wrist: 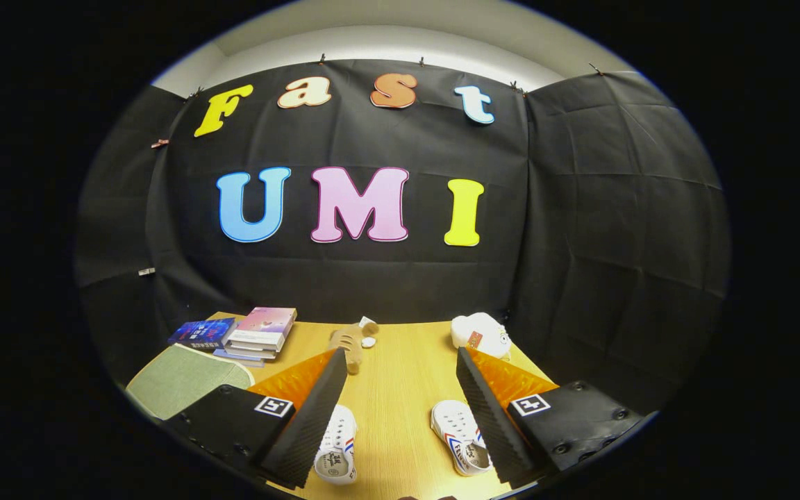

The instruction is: Open the storage box then place both shoes into the box .Put the left shoe in first, then the right shoe, with the right side of both shoes facing outward in a uniform manner.

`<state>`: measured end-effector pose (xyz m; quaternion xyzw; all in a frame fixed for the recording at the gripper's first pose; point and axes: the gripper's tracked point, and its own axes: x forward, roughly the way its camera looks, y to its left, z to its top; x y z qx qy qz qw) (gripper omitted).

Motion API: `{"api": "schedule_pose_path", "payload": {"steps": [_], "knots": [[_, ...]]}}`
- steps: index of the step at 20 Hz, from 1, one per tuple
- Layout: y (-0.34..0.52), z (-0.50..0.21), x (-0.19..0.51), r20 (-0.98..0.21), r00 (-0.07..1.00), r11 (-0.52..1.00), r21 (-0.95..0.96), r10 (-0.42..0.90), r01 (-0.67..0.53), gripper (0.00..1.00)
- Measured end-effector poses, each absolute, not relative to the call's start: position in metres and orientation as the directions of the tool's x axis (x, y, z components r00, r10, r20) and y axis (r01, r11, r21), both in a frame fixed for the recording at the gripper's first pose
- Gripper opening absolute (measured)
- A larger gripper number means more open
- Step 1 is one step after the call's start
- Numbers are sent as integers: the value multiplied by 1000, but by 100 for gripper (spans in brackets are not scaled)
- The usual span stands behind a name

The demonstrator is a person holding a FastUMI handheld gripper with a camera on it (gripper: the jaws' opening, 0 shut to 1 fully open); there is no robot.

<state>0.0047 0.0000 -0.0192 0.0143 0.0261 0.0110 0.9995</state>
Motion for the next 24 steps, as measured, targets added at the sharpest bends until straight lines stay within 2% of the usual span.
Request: {"api": "schedule_pose_path", "payload": {"steps": [8, 11, 14, 20, 24], "knots": [[8, -29, 9, -90, 995, 998, 48, 50, -46, 98], [25, -37, 12, -125, 986, 991, 95, 109, -98, 98], [58, -49, 8, -167, 958, 963, 178, 234, -205, 100], [125, -94, -8, -287, 828, 863, 321, 482, -391, 99], [180, -132, -41, -384, 636, 734, 475, 670, -486, 98]]}}
